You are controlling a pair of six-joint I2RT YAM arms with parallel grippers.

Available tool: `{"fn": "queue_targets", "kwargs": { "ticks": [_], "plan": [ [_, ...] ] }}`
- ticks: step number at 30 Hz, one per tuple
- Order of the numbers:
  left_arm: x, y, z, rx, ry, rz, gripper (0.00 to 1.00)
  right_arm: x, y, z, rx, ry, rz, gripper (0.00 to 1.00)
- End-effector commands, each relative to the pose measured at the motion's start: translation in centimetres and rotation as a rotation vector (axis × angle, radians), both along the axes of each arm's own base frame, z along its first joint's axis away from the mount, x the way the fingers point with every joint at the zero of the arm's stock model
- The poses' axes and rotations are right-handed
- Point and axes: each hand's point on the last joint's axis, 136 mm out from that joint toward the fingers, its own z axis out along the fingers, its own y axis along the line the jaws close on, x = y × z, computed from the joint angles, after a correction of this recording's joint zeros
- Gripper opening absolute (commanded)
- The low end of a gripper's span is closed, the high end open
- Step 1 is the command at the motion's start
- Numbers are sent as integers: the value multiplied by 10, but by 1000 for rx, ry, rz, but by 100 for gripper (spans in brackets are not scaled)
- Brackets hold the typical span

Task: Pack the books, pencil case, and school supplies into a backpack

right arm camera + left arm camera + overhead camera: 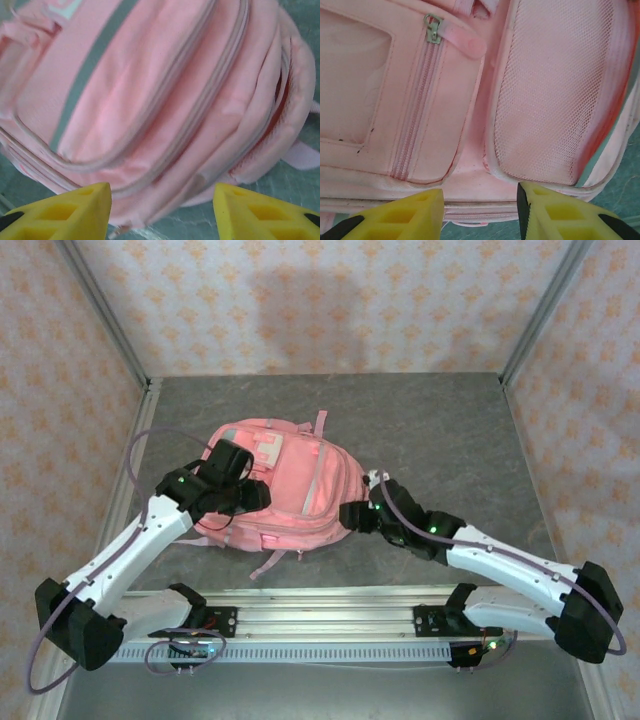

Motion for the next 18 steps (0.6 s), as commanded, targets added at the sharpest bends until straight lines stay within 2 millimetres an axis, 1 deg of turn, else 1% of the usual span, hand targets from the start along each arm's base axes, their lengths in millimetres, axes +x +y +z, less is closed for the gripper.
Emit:
{"fn": "queue_targets", "kwargs": {
  "ticks": [1, 3, 5, 10, 13, 15, 18],
  "plan": [
    [9, -5, 7, 72, -44, -89, 44, 6, -2, 0, -21, -80, -25, 54],
    [18, -17, 9, 93, -45, -134, 44, 4, -2, -3, -12, -82, -22, 52],
    [26, -38, 9, 73, -46, -200, 45, 2, -1, -5, -4, -85, -21, 49],
    [44, -85, -7, 19, 21, -308, 44, -6, 1, -11, 6, -109, -2, 43],
    [46, -109, -17, -7, 55, -364, 43, -15, 2, -11, 10, -139, 22, 43],
    [42, -124, -25, -39, 82, -405, 43, -18, -3, -15, 0, -132, 11, 43],
    [40, -130, -35, -20, 107, -418, 43, -20, -8, -19, -15, -123, 6, 42]
  ]
}}
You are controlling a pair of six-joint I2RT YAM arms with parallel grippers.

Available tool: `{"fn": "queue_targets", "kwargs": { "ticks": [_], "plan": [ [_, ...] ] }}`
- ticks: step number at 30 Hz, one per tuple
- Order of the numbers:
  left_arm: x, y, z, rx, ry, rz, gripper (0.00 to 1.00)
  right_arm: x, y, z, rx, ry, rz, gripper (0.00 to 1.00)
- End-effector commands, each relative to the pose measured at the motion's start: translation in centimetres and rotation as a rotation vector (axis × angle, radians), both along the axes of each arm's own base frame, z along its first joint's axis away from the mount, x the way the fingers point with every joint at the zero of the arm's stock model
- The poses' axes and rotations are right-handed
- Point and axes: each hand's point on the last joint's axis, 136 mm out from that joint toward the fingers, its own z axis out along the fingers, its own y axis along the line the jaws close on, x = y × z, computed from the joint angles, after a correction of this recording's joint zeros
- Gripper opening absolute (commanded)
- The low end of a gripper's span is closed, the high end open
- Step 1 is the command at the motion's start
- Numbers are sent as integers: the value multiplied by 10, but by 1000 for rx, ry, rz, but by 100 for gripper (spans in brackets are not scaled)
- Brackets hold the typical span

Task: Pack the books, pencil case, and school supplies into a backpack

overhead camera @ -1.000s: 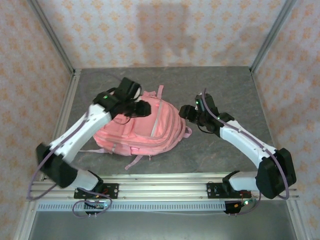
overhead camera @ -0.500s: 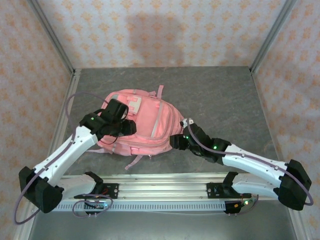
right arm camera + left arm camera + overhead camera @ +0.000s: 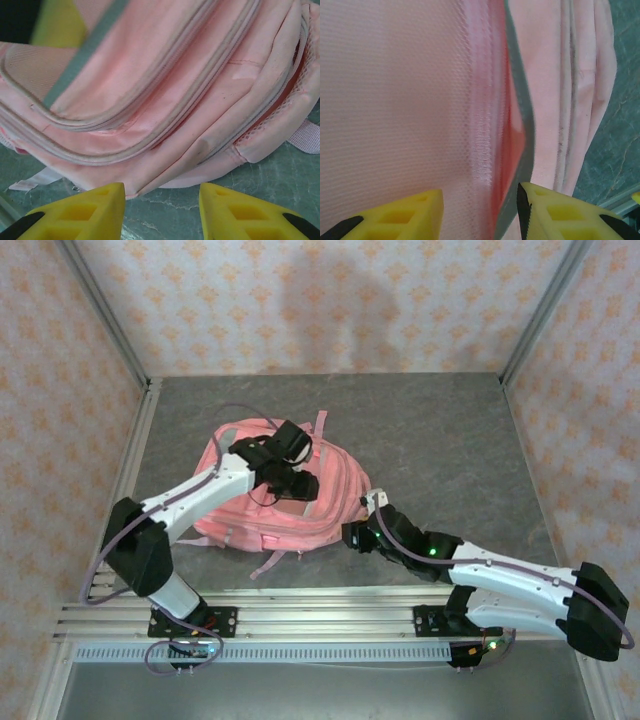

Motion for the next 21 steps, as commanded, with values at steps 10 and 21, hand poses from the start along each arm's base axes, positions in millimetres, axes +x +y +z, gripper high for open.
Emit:
{"fn": "queue_targets", "kwargs": {
  "ticks": [10, 21],
  "plan": [
    [25, -18, -11, 74, 12, -21, 42, 3, -11, 5, -16, -47, -36, 42],
    [33, -23, -28, 86, 39, 4, 10, 0, -2, 5, 11, -48, 9, 40]
  ]
}}
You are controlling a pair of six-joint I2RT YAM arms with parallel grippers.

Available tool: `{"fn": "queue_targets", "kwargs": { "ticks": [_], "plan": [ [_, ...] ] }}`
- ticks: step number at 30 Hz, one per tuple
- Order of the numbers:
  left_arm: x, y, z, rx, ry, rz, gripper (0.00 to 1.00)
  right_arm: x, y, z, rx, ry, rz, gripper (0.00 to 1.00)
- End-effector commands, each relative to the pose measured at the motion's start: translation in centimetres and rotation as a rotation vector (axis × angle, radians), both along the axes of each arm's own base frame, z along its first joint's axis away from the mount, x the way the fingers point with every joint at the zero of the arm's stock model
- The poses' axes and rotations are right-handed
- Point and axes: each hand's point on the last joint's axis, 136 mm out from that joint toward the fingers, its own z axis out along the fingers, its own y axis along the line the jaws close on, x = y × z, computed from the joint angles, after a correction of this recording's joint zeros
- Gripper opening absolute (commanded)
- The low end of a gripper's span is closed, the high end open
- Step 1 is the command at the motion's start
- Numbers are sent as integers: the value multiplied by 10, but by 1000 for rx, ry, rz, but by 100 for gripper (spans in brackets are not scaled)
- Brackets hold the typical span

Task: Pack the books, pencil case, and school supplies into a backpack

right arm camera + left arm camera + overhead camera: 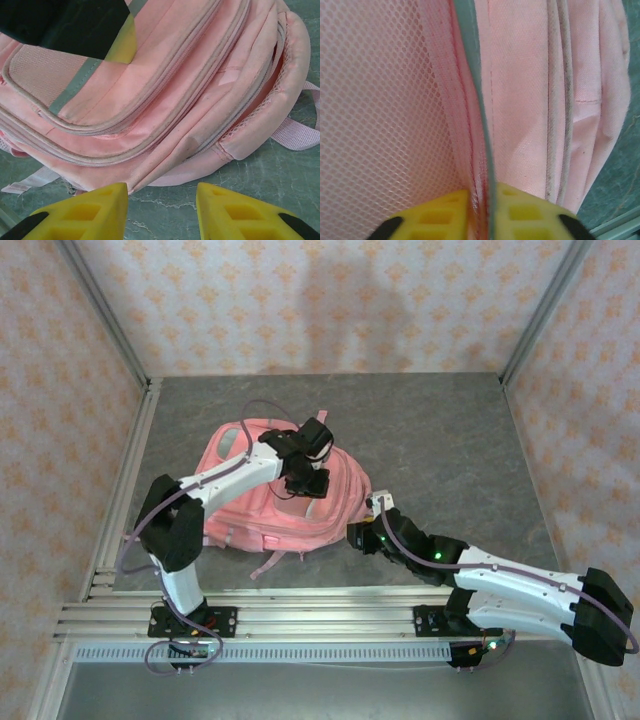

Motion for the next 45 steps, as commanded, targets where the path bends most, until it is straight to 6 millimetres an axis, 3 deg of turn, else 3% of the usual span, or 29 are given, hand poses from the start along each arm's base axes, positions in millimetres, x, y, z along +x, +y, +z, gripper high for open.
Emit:
{"fn": "queue_targets", "kwargs": {
  "ticks": [1, 3, 7, 10, 15, 20, 25, 30, 35, 37, 41, 45],
  "plan": [
    [13, 0, -9, 45, -14, 17, 6, 0, 5, 6, 8, -35, 31, 40],
    [23, 5, -2, 57, -30, 39, 0, 0, 7, 8, 10, -55, 48, 41],
    [50, 19, 37, -35, -118, 149, 0, 0, 14, 9, 10, -130, 102, 43],
    [65, 30, 60, -153, -140, 250, 0, -5, 24, 9, -103, -247, 199, 48],
    [78, 35, 78, -262, -140, 305, 0, 0, 37, 0, -178, -327, 261, 52],
    [90, 35, 89, -304, -143, 324, 0, 12, 48, 4, -141, -472, 245, 58],
    [98, 36, 94, -334, -141, 333, 0, 18, 57, -6, -66, -541, 221, 61],
    [103, 38, 99, -378, -143, 344, 0, 14, 76, -32, -47, -536, 291, 61],
    [104, 42, 99, -377, -143, 345, 0, 23, 68, -47, 3, -560, 196, 59],
    [105, 43, 97, -388, -133, 351, 0, 22, 76, -60, -6, -534, 227, 59],
    [107, 43, 95, -401, -123, 360, 0, 25, 94, -68, 1, -521, 243, 59],
    [107, 43, 90, -404, -113, 367, 0, 36, 96, -70, -18, -532, 192, 59]
  ]
}}
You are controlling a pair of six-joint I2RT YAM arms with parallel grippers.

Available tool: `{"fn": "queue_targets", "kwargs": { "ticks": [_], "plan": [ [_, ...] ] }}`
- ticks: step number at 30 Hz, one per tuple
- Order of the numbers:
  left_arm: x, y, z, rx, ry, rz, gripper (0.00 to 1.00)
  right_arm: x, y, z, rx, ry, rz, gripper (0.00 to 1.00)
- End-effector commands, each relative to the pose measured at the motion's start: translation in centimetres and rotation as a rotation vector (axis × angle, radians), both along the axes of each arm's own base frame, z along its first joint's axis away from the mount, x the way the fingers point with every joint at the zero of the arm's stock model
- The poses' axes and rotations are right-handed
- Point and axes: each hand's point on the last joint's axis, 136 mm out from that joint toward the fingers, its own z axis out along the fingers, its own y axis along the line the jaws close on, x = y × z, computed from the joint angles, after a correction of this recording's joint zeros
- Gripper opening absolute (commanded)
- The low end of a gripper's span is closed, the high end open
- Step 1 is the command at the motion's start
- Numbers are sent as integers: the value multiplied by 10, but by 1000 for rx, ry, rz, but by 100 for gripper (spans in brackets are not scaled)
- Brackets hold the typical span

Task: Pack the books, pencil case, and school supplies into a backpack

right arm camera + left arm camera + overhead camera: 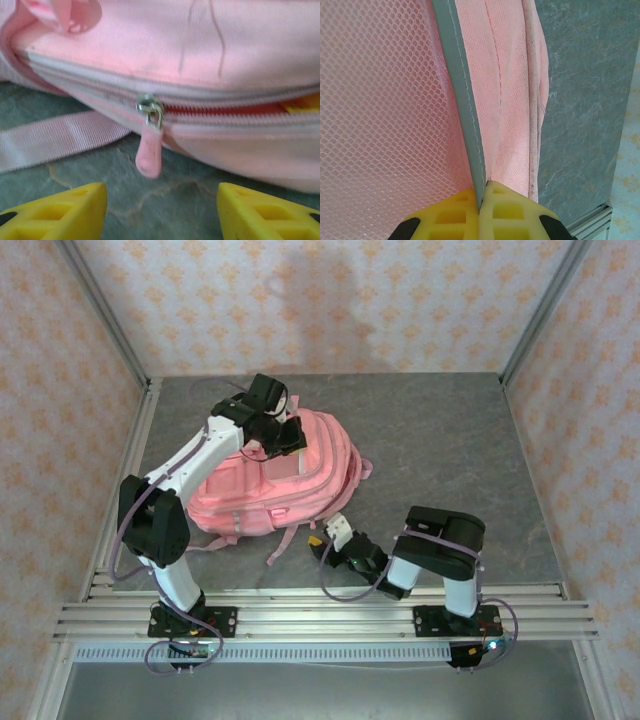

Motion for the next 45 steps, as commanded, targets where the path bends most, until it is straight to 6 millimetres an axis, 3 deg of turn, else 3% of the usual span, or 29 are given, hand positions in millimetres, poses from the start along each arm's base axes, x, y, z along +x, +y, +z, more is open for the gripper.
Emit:
{"fn": "queue_targets", "kwargs": {
  "ticks": [1, 12, 15, 21, 28, 29, 32, 34, 40, 45],
  "plan": [
    [21, -5, 12, -58, -70, 22, 0, 9, 8, 19, 83, -38, -39, 58],
    [20, -9, -2, -78, -38, 28, 0, 25, 12, 21, 73, -79, -116, 48],
    [20, -8, -3, -76, -39, 29, 0, 30, 10, 17, 69, -76, -137, 37],
    [20, -7, -8, -64, -32, 28, 0, 31, 5, 17, 67, -73, -149, 2],
    [18, 1, 0, -15, -52, 33, 0, 30, -14, 22, 12, -101, -172, 0],
    [18, 3, 3, -8, -56, 37, 2, 29, -14, 23, -1, -102, -164, 0],
    [13, 16, 17, 42, -81, 71, 26, 22, -7, 23, -60, -88, -93, 0],
    [5, 27, 32, 67, -107, 97, 35, 15, 0, 23, -94, -67, -34, 0],
    [-47, 76, 58, 111, -169, 293, 45, 5, 9, 28, -130, -21, 43, 0],
    [-108, 112, 45, 64, -170, 502, 45, 6, 15, 37, -76, 30, 20, 0]
  ]
}}
